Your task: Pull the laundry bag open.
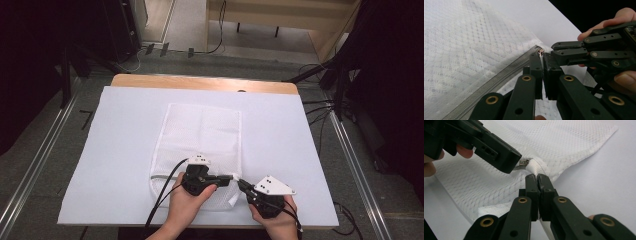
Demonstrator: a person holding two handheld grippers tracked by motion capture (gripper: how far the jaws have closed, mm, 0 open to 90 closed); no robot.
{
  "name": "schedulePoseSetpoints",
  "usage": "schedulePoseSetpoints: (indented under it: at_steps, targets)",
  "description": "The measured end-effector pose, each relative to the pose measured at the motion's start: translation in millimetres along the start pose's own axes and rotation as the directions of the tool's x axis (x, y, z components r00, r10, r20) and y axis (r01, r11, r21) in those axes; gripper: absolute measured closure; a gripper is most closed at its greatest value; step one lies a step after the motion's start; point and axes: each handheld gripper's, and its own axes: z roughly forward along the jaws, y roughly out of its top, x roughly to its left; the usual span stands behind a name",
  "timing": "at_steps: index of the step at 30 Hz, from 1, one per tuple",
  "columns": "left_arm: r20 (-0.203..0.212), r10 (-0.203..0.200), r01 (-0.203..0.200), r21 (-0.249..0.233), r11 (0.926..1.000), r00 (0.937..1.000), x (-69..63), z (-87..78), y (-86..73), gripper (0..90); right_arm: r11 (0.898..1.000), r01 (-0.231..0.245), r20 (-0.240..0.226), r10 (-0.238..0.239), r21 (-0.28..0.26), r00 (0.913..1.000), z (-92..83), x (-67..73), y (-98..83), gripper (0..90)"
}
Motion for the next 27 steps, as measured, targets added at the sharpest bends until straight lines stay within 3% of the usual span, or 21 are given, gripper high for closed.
schedulePoseSetpoints:
  at_steps: [14,16,22,27]
  targets:
    - [-0.018,0.019,-0.019,0.005,0.9998,0.9997,0.9,-0.8,-1.2,87.7,1.0,-0.009,0.009,0.009,0.004,0.9999,-2.3,-0.7,1.6,90.0]
    - [-0.047,0.019,-0.019,0.002,0.9998,0.9987,3.8,-2.7,-2.2,87.7,1.0,-0.013,0.015,0.013,0.004,0.9998,-3.0,-1.8,1.8,90.0]
    - [-0.063,0.0,0.0,-0.004,1.0,0.998,12.1,-8.8,-5.4,87.7,1.0,-0.027,0.023,0.027,0.0,0.9994,-5.4,-6.1,1.5,90.0]
    - [-0.088,0.006,-0.007,-0.007,0.9999,0.9961,15.5,-14.3,-7.4,87.7,1.0,-0.029,0.028,0.029,-0.002,0.9992,-6.3,-6.3,2.2,90.0]
